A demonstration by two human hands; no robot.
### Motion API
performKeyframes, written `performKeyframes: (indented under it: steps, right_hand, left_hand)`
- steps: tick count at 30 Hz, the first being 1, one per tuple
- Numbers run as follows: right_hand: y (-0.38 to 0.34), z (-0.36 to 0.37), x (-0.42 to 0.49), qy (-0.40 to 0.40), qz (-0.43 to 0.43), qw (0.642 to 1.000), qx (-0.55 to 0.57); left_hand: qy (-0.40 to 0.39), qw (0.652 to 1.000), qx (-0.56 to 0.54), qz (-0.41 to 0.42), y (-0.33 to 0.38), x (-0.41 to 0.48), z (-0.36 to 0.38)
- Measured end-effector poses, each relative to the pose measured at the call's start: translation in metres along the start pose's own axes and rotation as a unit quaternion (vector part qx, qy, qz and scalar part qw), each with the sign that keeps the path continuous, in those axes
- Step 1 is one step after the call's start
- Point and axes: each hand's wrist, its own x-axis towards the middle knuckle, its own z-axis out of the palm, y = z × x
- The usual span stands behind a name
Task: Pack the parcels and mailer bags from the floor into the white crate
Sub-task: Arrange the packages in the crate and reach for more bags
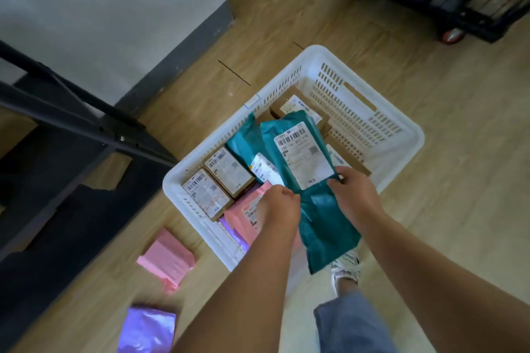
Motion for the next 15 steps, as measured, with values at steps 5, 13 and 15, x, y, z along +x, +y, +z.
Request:
performKeyframes:
  steps: [5,13,15]
  right_hand:
    - [-0.015,-0.002,0.075,-0.042,-0.006,0.998,-0.046]
    - [-0.019,0.022,0.172,-0.097,-0.059,0.984,-0.136]
    - [-0.016,0.034,0.185,-0.109,-0.066,0.977,-0.169]
  left_hand:
    - [-0.075,0.996,-0.041,-0.012,0.022,0.043,0.013]
    - [-0.008,0.996,0.090,-0.008,0.029,0.094,0.042]
    - [-0.018,0.987,0.160,-0.003,0.024,0.100,0.050]
